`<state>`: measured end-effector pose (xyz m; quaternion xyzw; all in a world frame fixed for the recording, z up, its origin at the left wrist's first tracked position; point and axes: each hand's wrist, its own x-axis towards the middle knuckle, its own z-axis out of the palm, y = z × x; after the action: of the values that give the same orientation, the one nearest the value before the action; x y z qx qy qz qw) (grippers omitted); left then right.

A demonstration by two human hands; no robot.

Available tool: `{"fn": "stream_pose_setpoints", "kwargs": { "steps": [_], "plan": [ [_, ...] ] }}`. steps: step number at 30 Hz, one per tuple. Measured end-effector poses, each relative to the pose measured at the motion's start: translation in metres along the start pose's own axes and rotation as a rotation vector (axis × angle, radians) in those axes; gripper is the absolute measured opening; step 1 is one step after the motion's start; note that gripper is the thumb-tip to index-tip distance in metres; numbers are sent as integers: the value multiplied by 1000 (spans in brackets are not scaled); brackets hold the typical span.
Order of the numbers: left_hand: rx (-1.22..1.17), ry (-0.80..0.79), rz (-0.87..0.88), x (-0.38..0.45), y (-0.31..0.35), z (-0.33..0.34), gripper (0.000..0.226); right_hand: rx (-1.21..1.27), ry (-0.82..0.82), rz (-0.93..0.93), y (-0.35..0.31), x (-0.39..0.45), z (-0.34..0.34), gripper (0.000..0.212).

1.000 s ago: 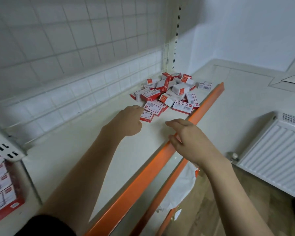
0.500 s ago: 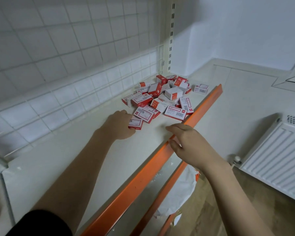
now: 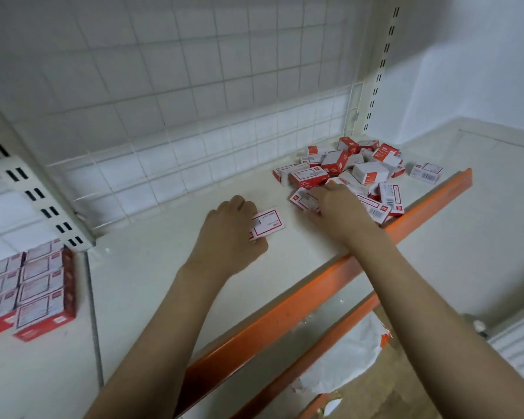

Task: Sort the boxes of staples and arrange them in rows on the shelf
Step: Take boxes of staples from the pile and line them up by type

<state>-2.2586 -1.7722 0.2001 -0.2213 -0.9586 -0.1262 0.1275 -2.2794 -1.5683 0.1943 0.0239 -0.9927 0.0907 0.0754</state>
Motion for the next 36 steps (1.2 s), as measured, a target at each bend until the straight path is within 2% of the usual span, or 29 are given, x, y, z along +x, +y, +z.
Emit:
{"fn": "stream_pose_setpoints", "kwargs": {
  "steps": [6,17,21,25,29,34,36],
  "plan": [
    [-138,150,-77,-32,0,-10,31,-97,32,63,-11,24,13,50],
    [-198,231,-187,-64,3,1,26,-163,82,67,-5,29,24,46],
    [-188,238,-236,-70,4,4,22,-78,128,15,-5,25,23,44],
    [-224,265,-288,-77,9,5,24,136,187,-60,-13,3,17,43],
    [-255,303,-346,-87,15,5,28,303,210,-175,-21,-23,17,32],
    [-257,280,-386,-102,17,6,57,393,137,-284,-29,-44,22,52],
    [-243,272,-381,-109,16,6,62,415,120,-326,-33,-47,24,59]
  ]
}}
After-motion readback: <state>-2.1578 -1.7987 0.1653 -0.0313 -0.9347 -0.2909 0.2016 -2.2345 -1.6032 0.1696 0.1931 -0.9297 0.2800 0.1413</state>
